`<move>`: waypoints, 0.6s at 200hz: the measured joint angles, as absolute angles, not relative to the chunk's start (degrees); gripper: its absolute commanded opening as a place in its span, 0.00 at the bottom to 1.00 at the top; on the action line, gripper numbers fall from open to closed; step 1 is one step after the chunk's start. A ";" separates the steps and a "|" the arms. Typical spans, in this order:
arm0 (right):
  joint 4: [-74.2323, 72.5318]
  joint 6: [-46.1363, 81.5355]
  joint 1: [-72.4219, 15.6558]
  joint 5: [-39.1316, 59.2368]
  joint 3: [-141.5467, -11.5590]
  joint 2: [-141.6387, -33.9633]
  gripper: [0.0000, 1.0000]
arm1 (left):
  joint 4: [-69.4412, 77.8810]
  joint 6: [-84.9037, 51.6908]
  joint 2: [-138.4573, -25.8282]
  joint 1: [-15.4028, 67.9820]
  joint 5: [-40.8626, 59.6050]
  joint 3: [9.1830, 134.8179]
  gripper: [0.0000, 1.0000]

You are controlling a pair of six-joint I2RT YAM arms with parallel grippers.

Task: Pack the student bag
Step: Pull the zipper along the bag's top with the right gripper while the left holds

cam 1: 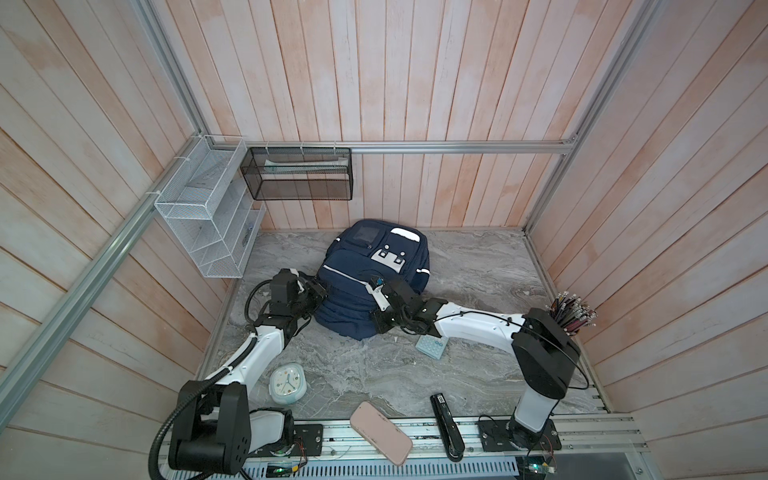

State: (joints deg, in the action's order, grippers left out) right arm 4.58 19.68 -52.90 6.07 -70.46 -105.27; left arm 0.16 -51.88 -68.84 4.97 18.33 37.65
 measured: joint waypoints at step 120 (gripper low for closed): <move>-0.93 22.11 -56.71 7.09 -72.23 -106.94 0.00 | 14.35 -63.96 -73.84 14.87 17.78 29.04 0.51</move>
State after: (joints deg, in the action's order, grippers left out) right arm -0.93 22.11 -56.71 7.09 -72.23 -106.94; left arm 14.35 -63.96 -73.84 14.87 17.78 29.04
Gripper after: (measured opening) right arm 0.063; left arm 0.608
